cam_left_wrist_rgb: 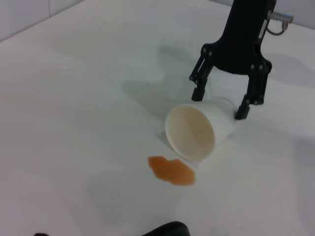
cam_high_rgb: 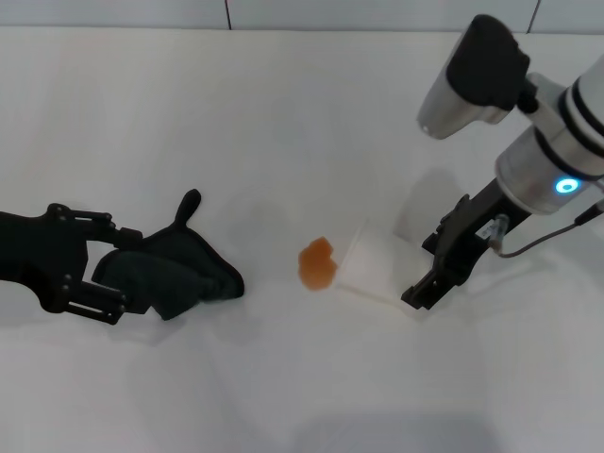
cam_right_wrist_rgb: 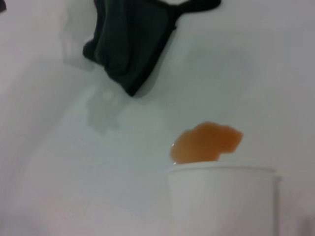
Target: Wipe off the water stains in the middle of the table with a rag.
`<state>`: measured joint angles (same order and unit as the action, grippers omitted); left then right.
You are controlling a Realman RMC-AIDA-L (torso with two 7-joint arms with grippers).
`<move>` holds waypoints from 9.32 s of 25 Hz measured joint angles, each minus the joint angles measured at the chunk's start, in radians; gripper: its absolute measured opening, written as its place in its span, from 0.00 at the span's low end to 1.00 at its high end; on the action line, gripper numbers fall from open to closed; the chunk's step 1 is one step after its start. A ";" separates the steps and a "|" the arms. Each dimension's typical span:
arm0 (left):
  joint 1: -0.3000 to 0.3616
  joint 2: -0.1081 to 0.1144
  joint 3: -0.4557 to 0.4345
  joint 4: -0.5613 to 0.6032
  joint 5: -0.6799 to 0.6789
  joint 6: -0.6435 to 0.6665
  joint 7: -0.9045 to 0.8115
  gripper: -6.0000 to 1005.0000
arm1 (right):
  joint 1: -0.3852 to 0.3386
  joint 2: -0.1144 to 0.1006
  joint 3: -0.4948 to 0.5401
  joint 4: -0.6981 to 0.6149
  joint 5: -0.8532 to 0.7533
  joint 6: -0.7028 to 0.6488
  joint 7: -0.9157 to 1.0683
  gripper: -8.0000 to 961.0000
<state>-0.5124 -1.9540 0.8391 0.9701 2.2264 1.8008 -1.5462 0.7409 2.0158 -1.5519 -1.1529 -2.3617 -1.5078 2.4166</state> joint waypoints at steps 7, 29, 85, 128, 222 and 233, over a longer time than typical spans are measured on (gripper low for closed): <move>0.000 -0.004 0.001 0.002 0.001 -0.001 0.000 0.87 | 0.012 0.007 -0.042 0.025 0.002 0.049 0.022 0.87; 0.004 -0.006 0.002 -0.002 0.001 -0.003 0.000 0.87 | 0.008 0.011 -0.149 0.058 0.013 0.158 0.022 0.86; 0.021 -0.031 -0.004 0.012 -0.019 -0.003 0.000 0.87 | -0.372 0.001 0.423 0.799 1.214 0.177 -1.728 0.67; 0.025 -0.110 0.014 0.035 0.036 -0.028 0.038 0.87 | -0.267 0.012 0.414 1.098 1.276 0.305 -1.995 0.66; -0.127 -0.081 0.026 0.171 0.354 -0.021 -0.061 0.87 | -0.386 -0.005 0.225 0.000 0.390 0.009 -0.681 0.88; -0.148 -0.092 0.163 0.100 0.376 -0.140 -0.054 0.87 | -0.365 -0.003 0.189 0.022 0.401 0.049 -0.655 0.88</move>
<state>-0.6603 -2.0463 1.0023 1.0697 2.6023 1.6607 -1.6000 0.3763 2.0126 -1.3630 -1.1310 -1.9603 -1.4586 1.7620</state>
